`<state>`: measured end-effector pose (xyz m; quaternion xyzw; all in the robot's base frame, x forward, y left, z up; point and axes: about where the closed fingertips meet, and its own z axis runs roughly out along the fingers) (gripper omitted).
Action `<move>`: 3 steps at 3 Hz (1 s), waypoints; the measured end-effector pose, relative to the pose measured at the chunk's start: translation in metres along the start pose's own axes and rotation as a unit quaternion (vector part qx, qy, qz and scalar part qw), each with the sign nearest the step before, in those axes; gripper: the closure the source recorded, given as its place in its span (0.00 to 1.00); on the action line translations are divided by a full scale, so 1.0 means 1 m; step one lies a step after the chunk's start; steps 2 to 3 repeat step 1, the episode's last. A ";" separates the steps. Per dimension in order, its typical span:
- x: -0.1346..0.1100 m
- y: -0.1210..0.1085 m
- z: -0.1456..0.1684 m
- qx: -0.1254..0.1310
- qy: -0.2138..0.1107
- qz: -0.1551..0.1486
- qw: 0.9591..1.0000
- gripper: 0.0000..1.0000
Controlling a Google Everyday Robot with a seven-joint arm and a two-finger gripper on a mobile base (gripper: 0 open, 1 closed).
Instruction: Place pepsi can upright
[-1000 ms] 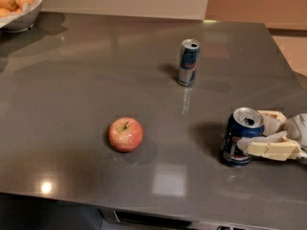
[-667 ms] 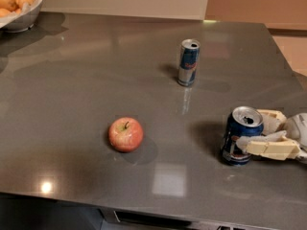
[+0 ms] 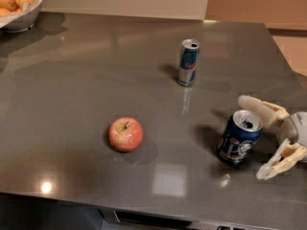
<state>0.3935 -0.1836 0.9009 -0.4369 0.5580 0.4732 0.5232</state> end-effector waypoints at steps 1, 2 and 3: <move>0.000 0.000 0.000 0.000 0.000 0.000 1.000 0.00; 0.000 0.000 0.000 0.000 0.000 0.000 1.000 0.00; 0.000 0.000 0.000 0.000 0.000 0.000 1.000 0.00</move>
Offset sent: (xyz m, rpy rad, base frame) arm 0.0000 0.0000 0.0000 0.0000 0.0000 0.0000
